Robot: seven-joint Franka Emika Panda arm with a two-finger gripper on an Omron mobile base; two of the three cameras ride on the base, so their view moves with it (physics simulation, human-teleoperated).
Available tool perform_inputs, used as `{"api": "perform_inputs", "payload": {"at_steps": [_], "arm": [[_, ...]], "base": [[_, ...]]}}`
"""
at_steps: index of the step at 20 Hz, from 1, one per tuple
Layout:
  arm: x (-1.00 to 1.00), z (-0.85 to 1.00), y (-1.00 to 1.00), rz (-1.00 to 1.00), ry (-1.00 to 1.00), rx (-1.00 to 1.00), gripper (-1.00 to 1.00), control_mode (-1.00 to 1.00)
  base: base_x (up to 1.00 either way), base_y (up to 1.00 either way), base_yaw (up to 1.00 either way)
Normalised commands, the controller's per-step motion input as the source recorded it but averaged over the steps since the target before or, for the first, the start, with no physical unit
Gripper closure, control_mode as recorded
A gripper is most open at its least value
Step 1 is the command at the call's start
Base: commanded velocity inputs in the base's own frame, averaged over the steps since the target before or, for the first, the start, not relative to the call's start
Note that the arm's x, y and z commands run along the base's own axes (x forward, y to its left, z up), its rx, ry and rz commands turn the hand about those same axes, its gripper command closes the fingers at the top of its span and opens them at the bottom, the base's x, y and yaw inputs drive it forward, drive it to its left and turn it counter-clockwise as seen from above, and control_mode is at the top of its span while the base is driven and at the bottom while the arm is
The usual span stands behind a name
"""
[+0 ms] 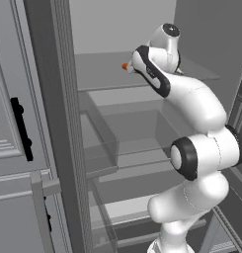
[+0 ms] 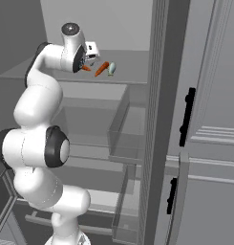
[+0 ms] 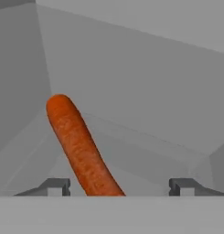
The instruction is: Place one carrot and one fish in each tupperware on the nearby counter, to pack two identical lunches.
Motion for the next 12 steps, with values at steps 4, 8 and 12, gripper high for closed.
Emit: {"api": "perform_inputs", "payload": {"at_steps": [4,8,12], "arm": [[0.28,-0.33,-0.13,0.0,0.62,0.0,-1.0,-1.0],[0.08,-0.55,-0.1,0.0,0.43,-0.01,-1.0,-1.0],[-0.65,-1.0,0.08,0.1,-0.02,-0.1,1.0,-1.0]], "base": [[0.0,0.0,0.0],[0.0,0.0,0.0],[0.0,0.0,0.0]]}}
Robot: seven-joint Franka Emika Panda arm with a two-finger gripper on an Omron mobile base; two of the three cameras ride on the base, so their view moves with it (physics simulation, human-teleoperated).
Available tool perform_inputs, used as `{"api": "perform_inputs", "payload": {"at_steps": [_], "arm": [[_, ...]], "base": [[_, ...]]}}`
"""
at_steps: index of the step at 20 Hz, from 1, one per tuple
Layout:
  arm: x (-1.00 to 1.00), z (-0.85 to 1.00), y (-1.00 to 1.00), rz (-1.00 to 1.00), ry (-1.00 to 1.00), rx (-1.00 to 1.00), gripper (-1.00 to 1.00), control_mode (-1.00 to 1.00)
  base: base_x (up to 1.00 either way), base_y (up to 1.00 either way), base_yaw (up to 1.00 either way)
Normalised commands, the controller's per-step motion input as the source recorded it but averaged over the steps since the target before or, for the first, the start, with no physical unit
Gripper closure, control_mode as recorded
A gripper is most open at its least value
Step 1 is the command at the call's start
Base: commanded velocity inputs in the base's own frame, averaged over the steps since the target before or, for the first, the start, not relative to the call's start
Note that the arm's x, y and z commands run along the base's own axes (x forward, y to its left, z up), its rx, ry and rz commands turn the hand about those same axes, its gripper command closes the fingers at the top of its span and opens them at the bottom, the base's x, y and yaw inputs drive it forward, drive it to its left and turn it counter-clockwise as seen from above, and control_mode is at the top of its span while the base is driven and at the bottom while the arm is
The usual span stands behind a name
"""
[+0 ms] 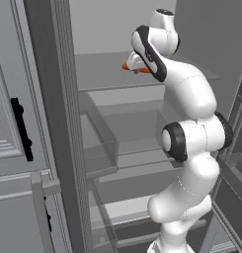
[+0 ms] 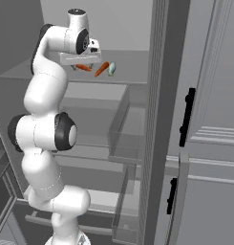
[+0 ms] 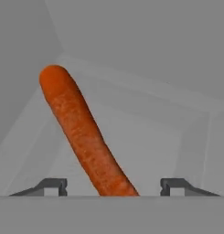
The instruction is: Place one carrot and one fish in each tupperware on the nearby counter, to pack two identical lunches.
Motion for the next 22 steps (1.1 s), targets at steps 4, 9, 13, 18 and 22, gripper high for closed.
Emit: {"api": "perform_inputs", "payload": {"at_steps": [4,9,13,18,22], "arm": [[-0.68,-1.0,0.04,0.11,0.0,-0.03,1.0,-1.0],[-0.56,-0.98,0.0,0.11,0.0,0.0,1.0,-1.0],[-0.63,-0.24,-0.01,0.02,-0.03,0.0,1.0,-1.0],[-1.0,0.48,-0.05,-0.01,0.28,0.0,1.0,-1.0],[-0.99,0.89,0.0,0.0,0.72,-0.08,1.0,-1.0]], "base": [[0.0,0.0,0.0],[0.0,0.0,0.0],[0.0,0.0,0.0],[0.0,0.0,0.0],[0.0,0.0,0.0]]}}
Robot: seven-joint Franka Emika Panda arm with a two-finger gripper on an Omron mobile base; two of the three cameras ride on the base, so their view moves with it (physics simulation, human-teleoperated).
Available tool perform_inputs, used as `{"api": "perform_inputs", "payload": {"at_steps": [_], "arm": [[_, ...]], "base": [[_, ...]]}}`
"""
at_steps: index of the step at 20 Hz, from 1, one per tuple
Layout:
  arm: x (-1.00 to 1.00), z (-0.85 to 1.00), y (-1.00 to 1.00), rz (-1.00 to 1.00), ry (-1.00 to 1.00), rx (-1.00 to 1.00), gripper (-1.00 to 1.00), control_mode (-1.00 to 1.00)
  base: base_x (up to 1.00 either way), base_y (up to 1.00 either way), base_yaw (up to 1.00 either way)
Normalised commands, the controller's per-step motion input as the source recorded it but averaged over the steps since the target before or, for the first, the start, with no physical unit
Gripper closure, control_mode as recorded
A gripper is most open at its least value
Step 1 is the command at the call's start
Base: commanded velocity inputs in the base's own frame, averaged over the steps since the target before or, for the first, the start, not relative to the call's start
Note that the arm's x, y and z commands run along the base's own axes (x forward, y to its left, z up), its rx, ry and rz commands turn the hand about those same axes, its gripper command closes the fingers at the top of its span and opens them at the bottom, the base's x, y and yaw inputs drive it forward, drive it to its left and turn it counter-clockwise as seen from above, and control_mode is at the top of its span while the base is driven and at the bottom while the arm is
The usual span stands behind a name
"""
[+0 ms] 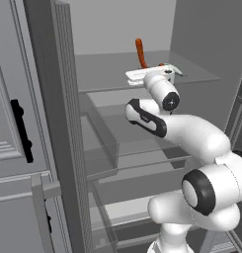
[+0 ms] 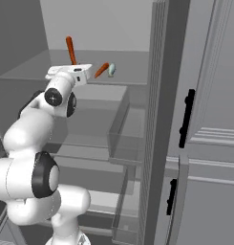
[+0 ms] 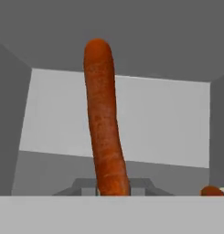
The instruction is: Place one carrot and one fish in each tupperware on the nearby counter, to pack two identical lunches.
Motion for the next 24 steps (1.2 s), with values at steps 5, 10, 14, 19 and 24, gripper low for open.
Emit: {"api": "perform_inputs", "payload": {"at_steps": [5,10,14,19,24], "arm": [[-0.99,0.63,0.0,0.0,0.81,-0.13,1.0,-1.0],[-1.0,0.26,0.0,0.0,0.9,-0.15,1.0,-1.0],[-0.55,0.15,0.1,0.0,0.9,-0.22,1.0,-1.0],[0.25,-0.4,0.16,0.0,0.51,-0.24,1.0,-1.0],[-0.74,0.17,0.0,0.0,0.42,-0.08,1.0,-1.0]], "base": [[0.0,0.0,0.0],[0.0,0.0,0.0],[0.0,0.0,0.0],[0.0,0.0,0.0],[0.0,0.0,0.0]]}}
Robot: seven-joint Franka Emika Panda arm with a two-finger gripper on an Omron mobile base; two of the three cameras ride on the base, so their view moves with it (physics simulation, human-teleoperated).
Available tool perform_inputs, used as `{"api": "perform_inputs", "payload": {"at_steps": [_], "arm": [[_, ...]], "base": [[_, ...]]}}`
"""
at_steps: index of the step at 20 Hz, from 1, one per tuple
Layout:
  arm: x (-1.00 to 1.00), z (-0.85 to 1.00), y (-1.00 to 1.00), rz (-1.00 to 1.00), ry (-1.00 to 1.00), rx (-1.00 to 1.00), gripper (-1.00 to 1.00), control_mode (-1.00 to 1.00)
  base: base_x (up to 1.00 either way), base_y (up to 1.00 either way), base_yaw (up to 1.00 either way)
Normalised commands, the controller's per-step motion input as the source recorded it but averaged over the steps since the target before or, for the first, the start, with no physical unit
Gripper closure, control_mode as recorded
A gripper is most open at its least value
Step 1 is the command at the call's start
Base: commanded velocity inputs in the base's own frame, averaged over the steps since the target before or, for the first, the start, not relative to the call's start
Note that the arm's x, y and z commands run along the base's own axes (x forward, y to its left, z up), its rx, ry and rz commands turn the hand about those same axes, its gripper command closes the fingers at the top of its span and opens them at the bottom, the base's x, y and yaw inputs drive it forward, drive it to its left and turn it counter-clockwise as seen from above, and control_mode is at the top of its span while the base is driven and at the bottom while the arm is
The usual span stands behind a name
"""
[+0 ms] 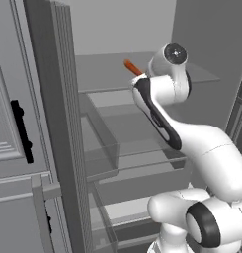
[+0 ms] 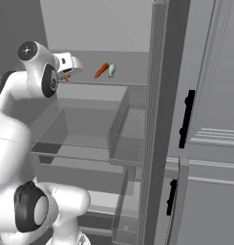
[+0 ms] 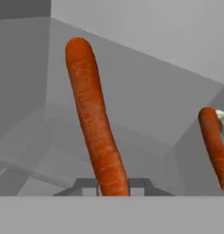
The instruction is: Place one carrot and one fish in each tupperware on the nearby counter, to pack two identical lunches.
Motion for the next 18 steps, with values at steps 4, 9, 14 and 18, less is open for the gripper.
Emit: {"api": "perform_inputs", "payload": {"at_steps": [4,9,14,18], "arm": [[-1.0,-0.18,-0.1,-0.01,0.18,-0.07,1.0,-1.0],[-1.0,-0.88,-0.5,0.0,-0.01,-0.02,1.0,-1.0],[-1.0,-0.76,-0.58,-0.02,0.09,0.0,1.0,-1.0],[-0.75,-0.48,-0.29,0.0,0.16,0.0,1.0,1.0]], "base": [[0.0,0.0,0.0],[0.0,0.0,0.0],[0.0,0.0,0.0],[-0.25,-0.07,0.0]]}}
